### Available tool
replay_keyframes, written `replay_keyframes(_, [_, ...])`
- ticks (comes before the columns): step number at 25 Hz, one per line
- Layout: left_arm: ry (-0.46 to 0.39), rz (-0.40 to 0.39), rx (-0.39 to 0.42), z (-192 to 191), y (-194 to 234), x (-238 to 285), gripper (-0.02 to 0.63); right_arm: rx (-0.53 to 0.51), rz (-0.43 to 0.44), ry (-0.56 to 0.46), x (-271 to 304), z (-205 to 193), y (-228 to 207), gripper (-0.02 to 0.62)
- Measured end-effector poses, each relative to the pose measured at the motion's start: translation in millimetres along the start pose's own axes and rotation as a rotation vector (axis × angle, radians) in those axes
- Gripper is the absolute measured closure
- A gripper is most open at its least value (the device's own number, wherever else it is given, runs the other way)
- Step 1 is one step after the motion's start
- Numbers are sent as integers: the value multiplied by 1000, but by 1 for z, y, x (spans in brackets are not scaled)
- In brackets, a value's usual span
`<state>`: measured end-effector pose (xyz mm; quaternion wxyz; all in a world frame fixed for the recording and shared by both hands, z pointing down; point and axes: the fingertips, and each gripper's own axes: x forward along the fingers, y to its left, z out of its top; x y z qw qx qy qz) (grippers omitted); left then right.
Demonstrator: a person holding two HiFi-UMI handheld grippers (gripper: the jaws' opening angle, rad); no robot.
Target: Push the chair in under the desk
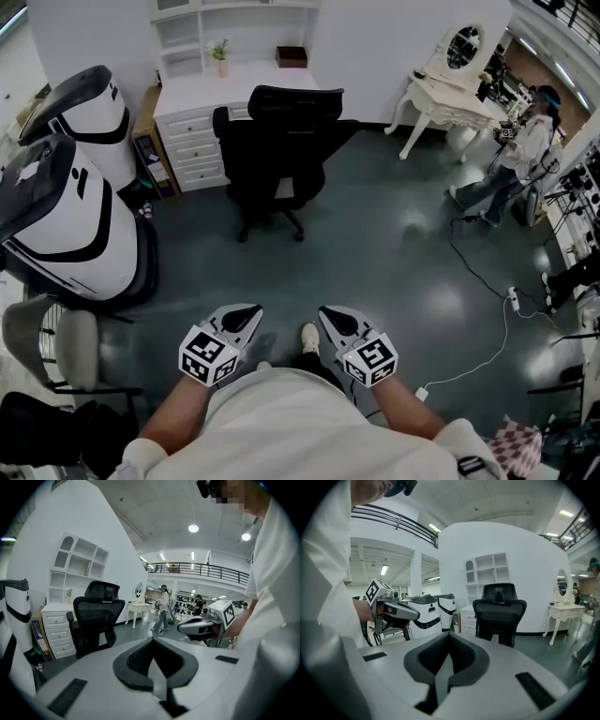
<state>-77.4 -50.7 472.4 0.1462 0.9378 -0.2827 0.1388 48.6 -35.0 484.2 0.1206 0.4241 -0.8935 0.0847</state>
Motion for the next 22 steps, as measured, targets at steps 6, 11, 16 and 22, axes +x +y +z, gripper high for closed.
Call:
replay_keyframes(6, [4, -1, -6, -6, 1, -9, 609, -15, 12, 14, 3, 0, 11, 592])
replay_keyframes(11, [6, -1, -7, -9, 3, -15, 609, -23, 12, 12, 5, 1, 16, 592])
replay_keyframes(16, [12, -3, 3, -14, 1, -17, 609, -27, 4, 13, 2, 0, 16, 592])
replay_keyframes(22, [27, 8, -13, -27, 8, -27, 609, -13, 23, 22, 12, -7, 29, 592])
